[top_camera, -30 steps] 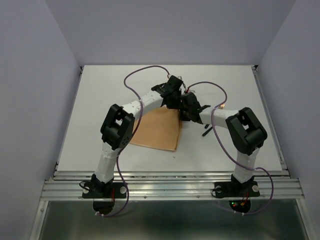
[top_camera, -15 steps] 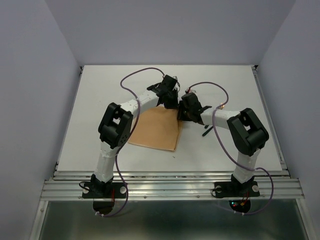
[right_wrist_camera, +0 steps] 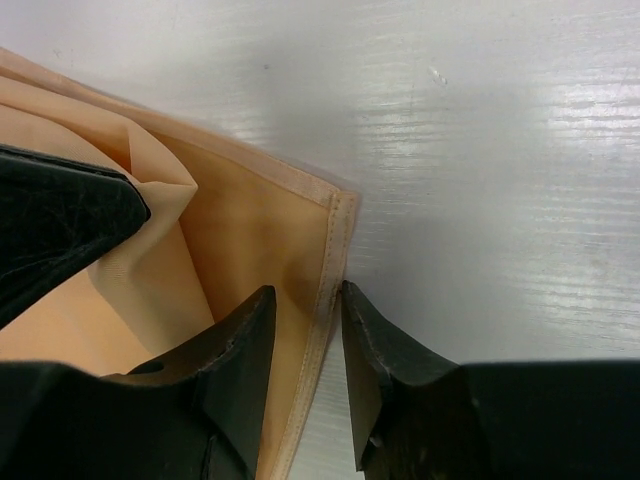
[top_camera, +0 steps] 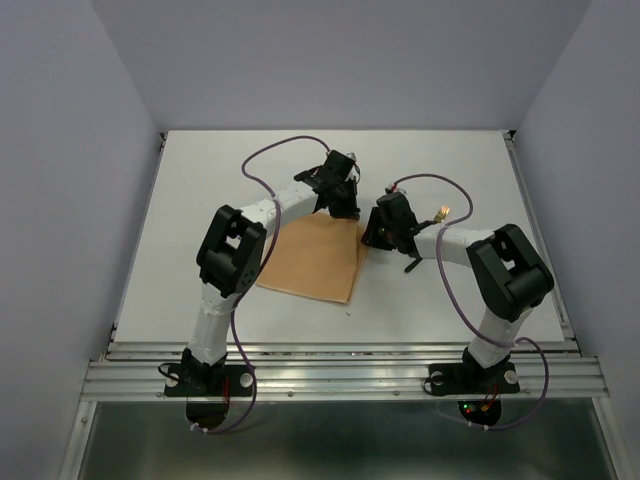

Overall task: Fold the napkin into a case and place the utensils inside
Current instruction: Smooth out the lower triangle-folded napkin at the center of the board.

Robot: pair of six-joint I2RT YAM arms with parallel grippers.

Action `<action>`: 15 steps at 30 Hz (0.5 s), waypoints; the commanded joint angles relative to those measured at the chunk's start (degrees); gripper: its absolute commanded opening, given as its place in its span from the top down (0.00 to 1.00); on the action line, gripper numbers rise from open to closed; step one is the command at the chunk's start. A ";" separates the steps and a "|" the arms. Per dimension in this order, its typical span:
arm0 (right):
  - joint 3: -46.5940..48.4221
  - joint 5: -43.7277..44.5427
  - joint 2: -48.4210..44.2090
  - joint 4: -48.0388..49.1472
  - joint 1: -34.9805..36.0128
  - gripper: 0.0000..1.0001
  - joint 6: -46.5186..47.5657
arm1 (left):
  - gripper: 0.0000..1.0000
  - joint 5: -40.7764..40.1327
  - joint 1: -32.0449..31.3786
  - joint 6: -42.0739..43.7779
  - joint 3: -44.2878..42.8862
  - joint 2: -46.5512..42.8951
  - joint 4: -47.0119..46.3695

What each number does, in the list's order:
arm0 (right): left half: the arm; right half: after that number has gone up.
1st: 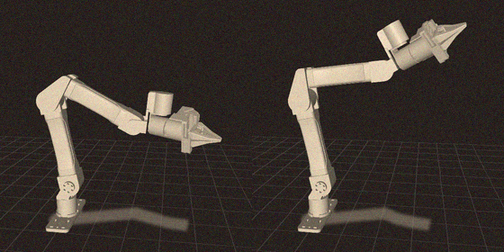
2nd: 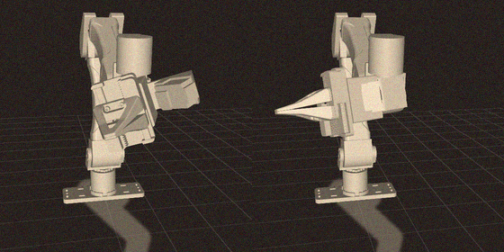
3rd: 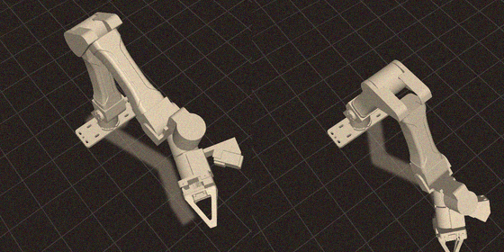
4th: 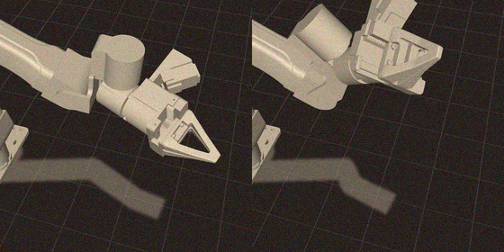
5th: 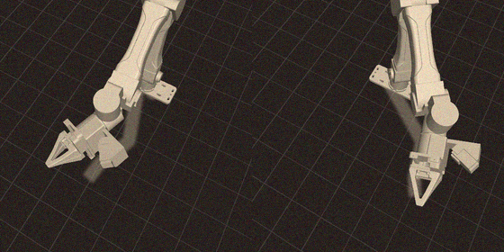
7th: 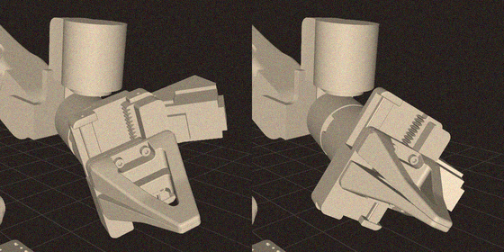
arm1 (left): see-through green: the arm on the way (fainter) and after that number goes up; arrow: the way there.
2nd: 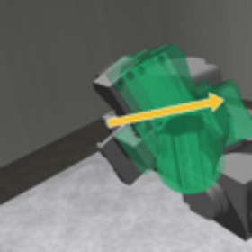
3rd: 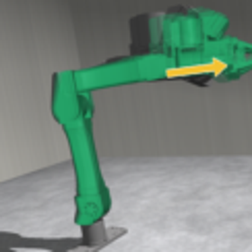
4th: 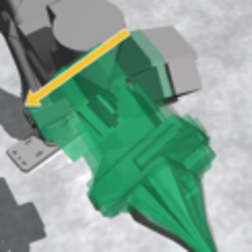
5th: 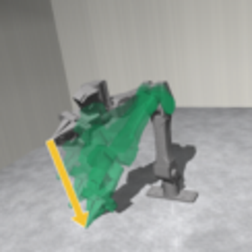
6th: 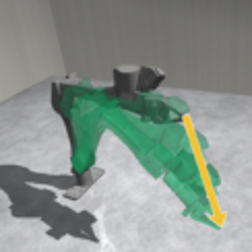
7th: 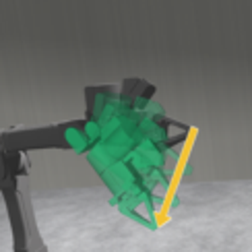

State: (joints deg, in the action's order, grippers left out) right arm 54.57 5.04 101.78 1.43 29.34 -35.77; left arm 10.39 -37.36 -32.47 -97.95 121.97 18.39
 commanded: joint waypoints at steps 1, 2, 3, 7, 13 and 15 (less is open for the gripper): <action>-2.09 -0.56 -1.84 1.29 0.01 0.62 -2.72 | 1.00 0.42 0.27 -0.05 0.57 -4.81 -1.08; -2.27 -0.21 -2.11 1.38 0.01 0.63 -2.81 | 1.00 0.42 0.27 -0.05 0.66 -4.90 -1.08; -2.53 0.58 -2.37 1.47 0.01 0.65 -2.99 | 1.00 0.42 0.36 0.04 0.66 -4.90 -0.99; -2.62 0.85 -2.20 1.56 -0.51 0.75 -3.08 | 1.00 0.50 0.36 0.04 1.01 -5.17 -1.25; -1.04 -0.64 0.96 2.70 -0.51 0.95 -2.46 | 1.00 1.29 0.45 -0.23 1.18 -5.52 -1.69; -0.43 -1.17 2.28 3.23 -0.51 0.99 -2.29 | 1.00 1.82 0.36 -0.49 0.92 -5.52 -1.87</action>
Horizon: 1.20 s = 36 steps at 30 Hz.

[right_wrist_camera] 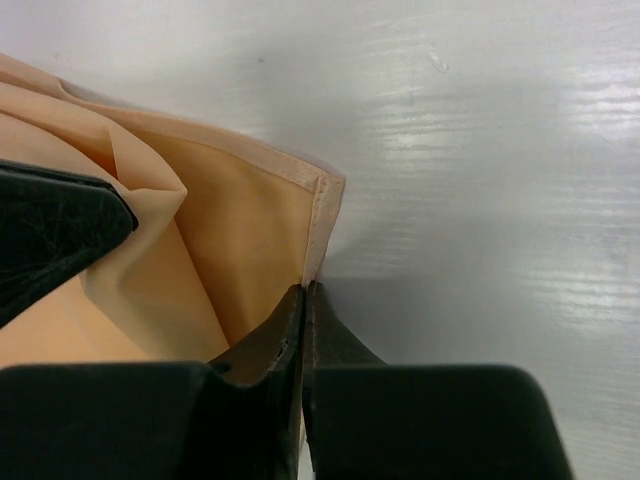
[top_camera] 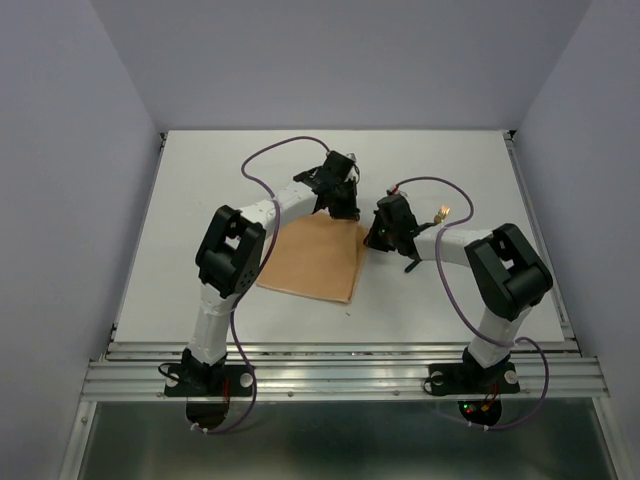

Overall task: Fold the napkin into a case and place the utensils inside
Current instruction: Smooth out the lower triangle-folded napkin at the center of the board.

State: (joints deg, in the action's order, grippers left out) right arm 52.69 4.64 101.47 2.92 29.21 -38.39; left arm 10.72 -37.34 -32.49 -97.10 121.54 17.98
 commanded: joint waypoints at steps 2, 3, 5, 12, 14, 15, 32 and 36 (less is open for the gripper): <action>2.50 -1.30 3.47 1.83 -0.38 0.99 0.60 | 1.00 2.11 0.25 -0.73 -0.02 -5.25 -1.54; 2.86 -1.48 4.17 1.83 -0.38 0.99 0.69 | 1.00 2.29 0.25 -1.08 -0.02 -5.34 -1.63; 3.82 -1.57 4.79 1.83 -0.38 0.99 0.77 | 1.00 2.81 0.25 -1.43 0.16 -5.52 -1.98; 5.23 -1.92 5.93 1.83 -0.38 0.99 0.69 | 1.00 3.96 0.08 -2.40 -0.46 -5.08 -2.95; 5.15 -1.75 5.67 1.74 -0.38 0.99 0.69 | 1.00 3.96 0.08 -2.40 -1.59 -4.03 -2.60; 5.15 -1.66 5.67 1.74 -0.38 0.99 0.69 | 1.00 3.87 0.16 -2.40 -2.04 -3.68 -2.51; 4.44 1.07 2.86 1.92 -0.91 0.97 0.34 | 1.00 4.66 0.43 -1.26 -6.17 3.09 0.66; 4.00 0.89 2.50 1.83 -0.91 0.94 0.42 | 1.00 5.54 0.52 -1.08 -6.00 3.53 -0.22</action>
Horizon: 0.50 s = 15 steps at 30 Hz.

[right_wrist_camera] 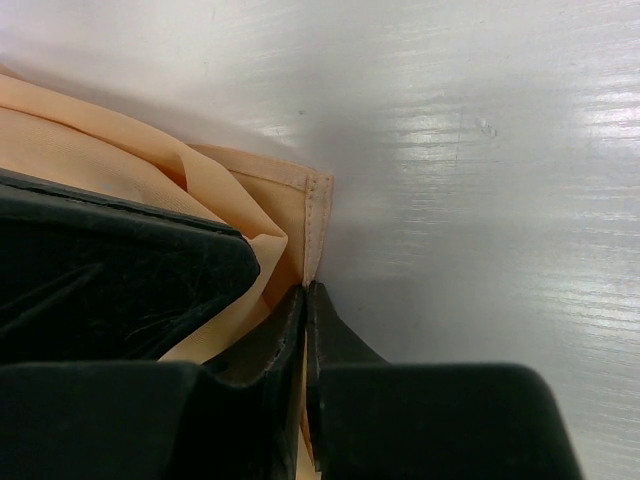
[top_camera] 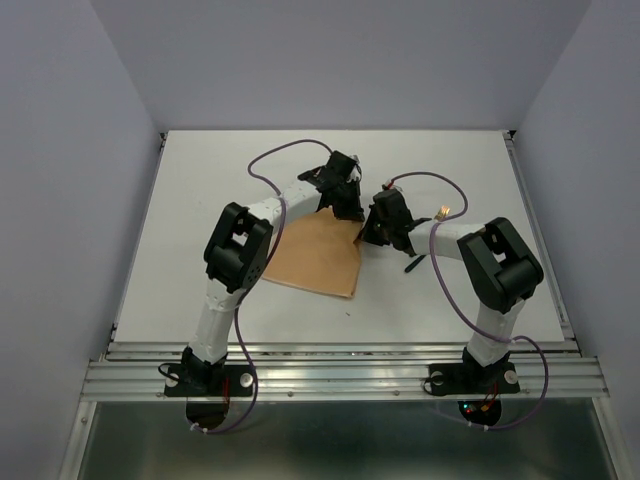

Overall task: Fold the napkin into a case and place the utensils inside
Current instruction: Smooth out the lower triangle-folded napkin at the center of the board.

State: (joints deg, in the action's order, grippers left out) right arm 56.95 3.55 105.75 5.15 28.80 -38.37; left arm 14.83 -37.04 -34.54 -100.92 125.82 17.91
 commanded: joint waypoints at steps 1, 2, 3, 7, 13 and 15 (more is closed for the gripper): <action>-0.26 1.90 -1.69 -0.40 -0.50 0.94 0.40 | 1.00 1.60 0.21 0.97 -2.26 -0.75 -0.42; -0.26 1.72 -1.69 -0.31 -0.50 0.93 0.23 | 0.93 1.95 0.21 0.97 -2.35 -0.49 -0.60; -0.35 1.63 -1.69 -0.31 -0.50 0.91 0.23 | 0.90 2.04 0.30 1.06 -2.61 -0.40 -0.68; -0.52 1.98 -2.22 -0.31 -0.50 0.78 0.14 | 0.79 2.57 0.30 1.32 -2.79 -0.40 -0.95; -2.72 1.82 -6.60 -0.49 -3.12 0.60 0.05 | 0.60 2.92 0.30 1.67 -3.14 -1.28 -1.12; -3.95 1.02 -7.75 -0.49 -4.18 0.58 -0.04 | 0.53 3.19 0.39 1.76 -3.14 -1.80 -1.48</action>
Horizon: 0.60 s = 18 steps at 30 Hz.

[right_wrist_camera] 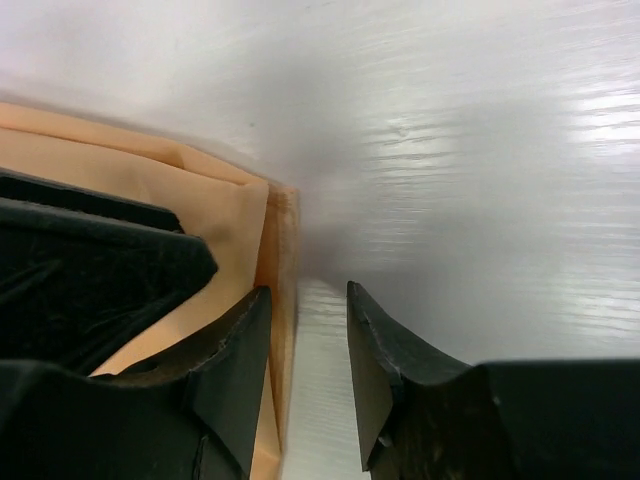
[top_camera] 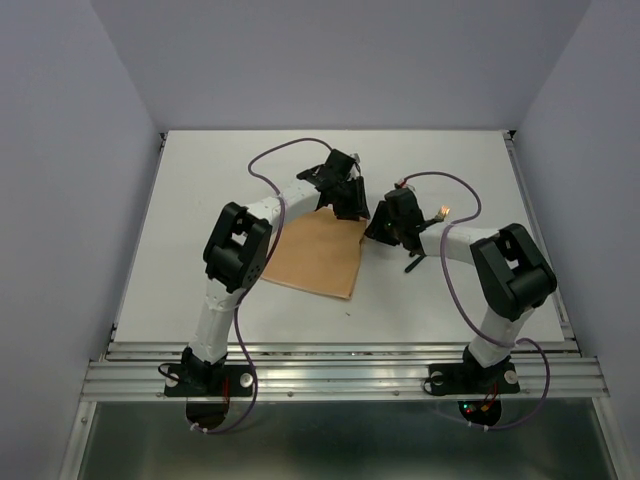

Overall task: Fold the napkin into a case and place the utensils inside
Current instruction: Smooth out the lower triangle-folded napkin at the center of the board.

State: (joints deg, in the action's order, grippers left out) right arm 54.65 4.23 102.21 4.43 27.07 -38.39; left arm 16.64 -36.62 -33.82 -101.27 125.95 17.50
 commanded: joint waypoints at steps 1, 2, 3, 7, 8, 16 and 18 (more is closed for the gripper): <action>-2.00 -0.70 -4.65 0.32 -2.98 0.58 0.07 | 0.53 1.55 -0.03 1.04 -2.79 -2.20 -1.23; -2.53 -1.24 -5.26 0.32 -3.77 0.57 0.07 | 0.53 1.81 0.06 1.04 -2.88 -2.55 -1.50; -2.71 -2.37 -5.53 0.32 -3.78 0.56 0.07 | 0.53 1.81 -0.03 0.95 -2.88 -2.73 -1.67; -2.45 -5.88 -5.18 0.41 -3.78 0.52 -0.01 | 0.53 1.73 0.06 0.95 -2.97 -4.13 -2.29; -2.27 -6.33 -4.92 0.58 -3.78 0.51 -0.28 | 0.53 1.29 0.23 0.95 -2.70 -4.83 -2.29; -0.34 -15.11 -2.72 3.74 -3.78 0.48 -0.28 | 0.55 -0.91 2.60 1.30 4.05 -11.42 -2.64; 0.10 -15.57 -2.81 4.10 -3.78 0.55 -0.28 | 0.57 -1.53 3.40 1.30 8.52 -14.83 -3.17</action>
State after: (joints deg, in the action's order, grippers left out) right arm 52.45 -7.16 99.04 4.82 23.05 -38.48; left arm 16.80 -35.16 -33.56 -97.82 120.99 16.05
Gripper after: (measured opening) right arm 0.513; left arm 0.443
